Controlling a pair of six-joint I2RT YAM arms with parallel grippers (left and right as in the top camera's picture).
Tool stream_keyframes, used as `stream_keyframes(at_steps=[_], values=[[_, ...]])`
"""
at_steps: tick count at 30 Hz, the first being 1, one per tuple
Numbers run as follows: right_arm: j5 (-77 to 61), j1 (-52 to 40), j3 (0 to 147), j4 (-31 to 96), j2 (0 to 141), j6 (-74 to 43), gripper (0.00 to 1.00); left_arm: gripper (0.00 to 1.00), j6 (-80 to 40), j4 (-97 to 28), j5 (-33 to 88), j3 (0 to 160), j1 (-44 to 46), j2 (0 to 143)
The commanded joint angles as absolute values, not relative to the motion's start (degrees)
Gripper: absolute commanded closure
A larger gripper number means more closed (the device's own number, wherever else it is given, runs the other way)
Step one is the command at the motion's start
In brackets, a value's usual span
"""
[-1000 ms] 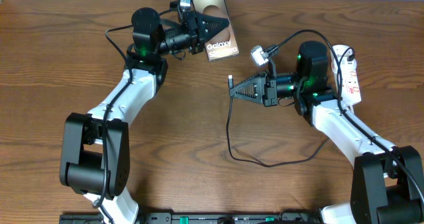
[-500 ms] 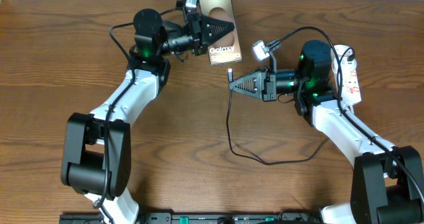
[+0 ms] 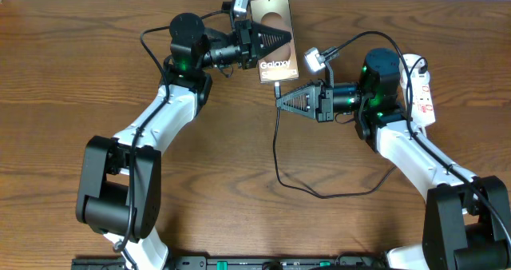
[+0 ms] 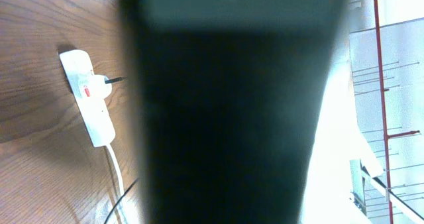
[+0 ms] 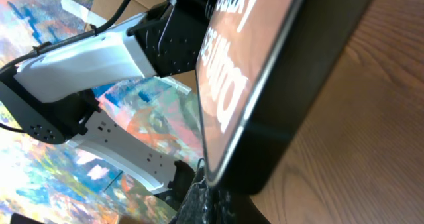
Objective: Plug charger to phone and switch on socket
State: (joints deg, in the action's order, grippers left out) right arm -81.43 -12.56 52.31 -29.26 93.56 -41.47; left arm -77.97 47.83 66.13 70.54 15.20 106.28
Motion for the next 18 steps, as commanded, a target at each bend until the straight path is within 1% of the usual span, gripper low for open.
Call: stream_keyframes(at_steps=[1,18], values=[[-82.5,-12.4,52.1,-29.4,92.1,-42.1,0.99,0.93,-77.0,48.8,66.8,72.1,14.8,104.4],[-81.1,-12.4,52.1,-30.1,92.1,-42.4,0.99,0.93,-77.0,48.8,67.1,72.1,14.1,104.4]])
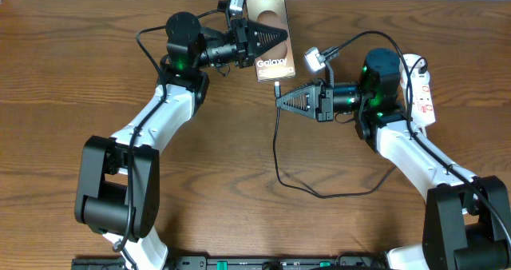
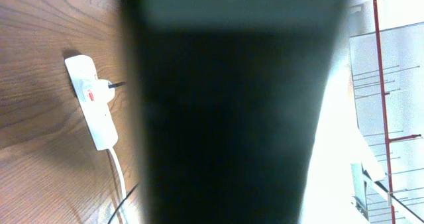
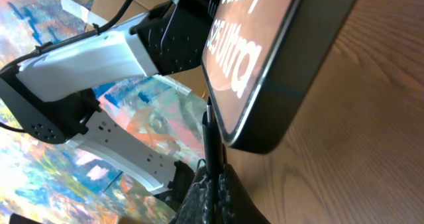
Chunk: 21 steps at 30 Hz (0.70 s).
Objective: Plug charger to phone and switch on socket
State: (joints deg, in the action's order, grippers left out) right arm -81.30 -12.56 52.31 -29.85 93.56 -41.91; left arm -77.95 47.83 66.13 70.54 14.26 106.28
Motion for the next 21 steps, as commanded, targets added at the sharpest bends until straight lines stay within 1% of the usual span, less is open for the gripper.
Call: stream_keyframes(at_steps=[1,21], values=[[-80.9,-12.4,52.1,-30.1,92.1,-42.4,0.99,0.93,-77.0,48.8,67.1,72.1,14.1,104.4],[-79.1,-12.0,52.1,-30.7,92.1,-43.4,0.99,0.93,-77.0,48.8,68.0,72.1,14.2,104.4]])
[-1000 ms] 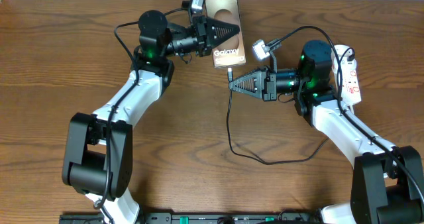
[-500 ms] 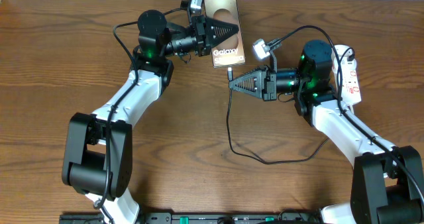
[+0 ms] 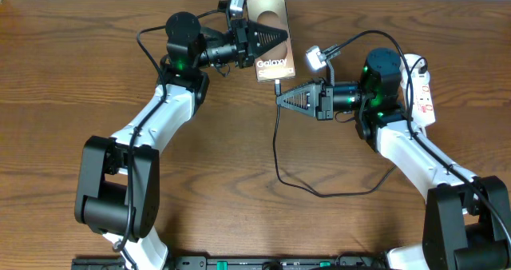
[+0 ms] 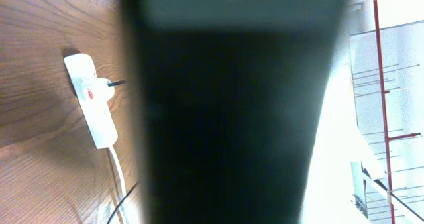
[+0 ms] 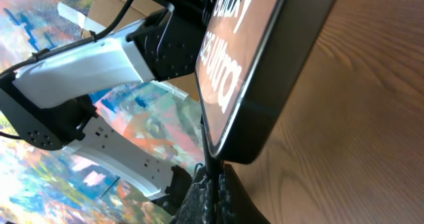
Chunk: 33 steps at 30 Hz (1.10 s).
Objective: Plug charger to phone and switch on socket
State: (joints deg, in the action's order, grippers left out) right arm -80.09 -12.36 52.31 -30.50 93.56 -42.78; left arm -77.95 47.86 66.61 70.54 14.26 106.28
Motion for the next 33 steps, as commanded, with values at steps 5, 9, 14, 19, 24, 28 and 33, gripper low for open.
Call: stream_keyframes(at_steps=[5,9,14,19,24,28,33], values=[[-78.0,-12.0,52.1,-30.7,92.1,-44.6,0.99,0.93,-77.0,48.8,68.0,72.1,14.2,104.4],[-77.5,-12.0,52.1,-30.7,92.1,-46.2,0.99,0.93,-76.7,49.6,68.5,72.1,14.2,104.4],[-77.4,-12.0,52.1,-30.7,92.1,-46.7,0.99,0.93,-76.8,51.9,68.7,72.1,14.2,104.4],[-77.0,-12.0,52.1,-30.7,92.1,-46.7,0.99,0.93,-76.7,51.8,68.9,72.1,14.2,104.4],[-77.0,-12.0,52.1,-34.5,92.1,-49.0,0.99,0.93,-74.8,51.8,69.9,72.1,14.2,104.4],[-77.1,-12.0,52.1,-38.1,92.1,-52.1,0.99,0.93,-74.3,51.9,70.0,72.1,14.2,104.4],[-77.1,-12.1,52.1,-37.9,92.1,-52.3,0.99,0.93,-74.2,53.3,69.8,72.1,14.2,104.4]])
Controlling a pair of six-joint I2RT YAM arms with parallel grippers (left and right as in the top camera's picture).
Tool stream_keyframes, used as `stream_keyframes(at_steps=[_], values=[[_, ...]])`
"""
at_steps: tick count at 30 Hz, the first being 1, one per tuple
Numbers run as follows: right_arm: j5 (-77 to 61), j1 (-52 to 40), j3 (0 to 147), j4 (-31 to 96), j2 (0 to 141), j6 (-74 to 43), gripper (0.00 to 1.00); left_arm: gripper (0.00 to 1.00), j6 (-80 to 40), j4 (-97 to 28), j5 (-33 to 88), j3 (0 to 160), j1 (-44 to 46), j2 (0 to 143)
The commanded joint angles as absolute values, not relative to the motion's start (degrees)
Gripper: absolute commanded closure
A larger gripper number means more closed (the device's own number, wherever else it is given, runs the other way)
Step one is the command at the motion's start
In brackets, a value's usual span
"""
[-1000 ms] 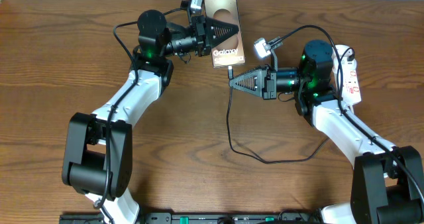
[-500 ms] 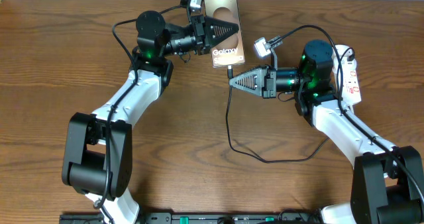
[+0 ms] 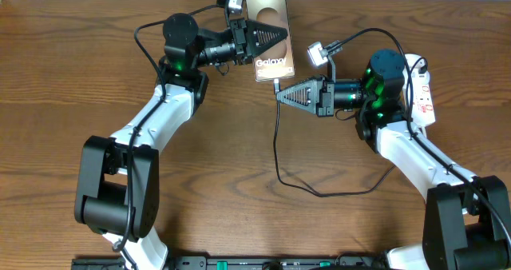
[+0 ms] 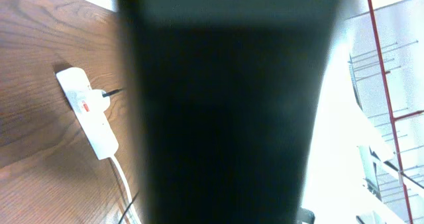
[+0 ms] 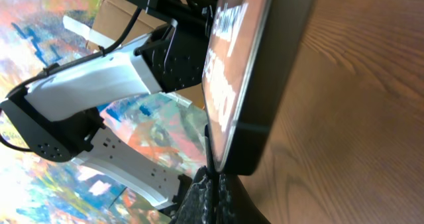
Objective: Plug charger to phone and switch on socket
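Note:
The phone (image 3: 270,6), showing a brown "Galaxy" screen, is held off the table at the back with my left gripper (image 3: 281,37) shut on it. In the left wrist view the phone (image 4: 225,105) fills the frame as a dark block and hides the fingers. My right gripper (image 3: 279,95) is shut on the charger plug (image 5: 209,151), whose thin tip touches the phone's bottom edge (image 5: 255,141). The black cable (image 3: 276,150) loops across the table to the white power strip (image 3: 423,86), which has a red switch (image 4: 84,105).
The power strip lies at the right edge behind my right arm (image 3: 399,142). The cable's loop (image 3: 319,193) rests on the wooden table (image 3: 80,78) below the grippers. A wall edge runs along the back.
The phone has shifted slightly toward the back and appears more edge-on in the right wrist view. My right gripper has risen a little with it, the plug tip still at the phone's bottom edge.
At first the plug was hidden under the phone's bottom edge. Then the phone sat farther back and left, and the plug tip showed beside the edge. After that the tip met the edge, and it stays there now as both grippers keep their hold.

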State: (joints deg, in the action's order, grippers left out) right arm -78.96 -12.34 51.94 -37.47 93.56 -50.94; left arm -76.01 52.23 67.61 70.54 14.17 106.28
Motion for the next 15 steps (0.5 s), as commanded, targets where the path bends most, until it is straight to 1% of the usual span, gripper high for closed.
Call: stream_keyframes(at_steps=[1,15], values=[[-77.1,-12.1,52.1,-37.9,92.1,-52.3,0.99,0.93,-74.2,53.3,69.9,72.1,14.2,104.4],[-77.1,-12.1,52.1,-37.9,92.1,-52.2,0.99,0.93,-74.4,53.3,67.5,72.1,14.2,104.4]])
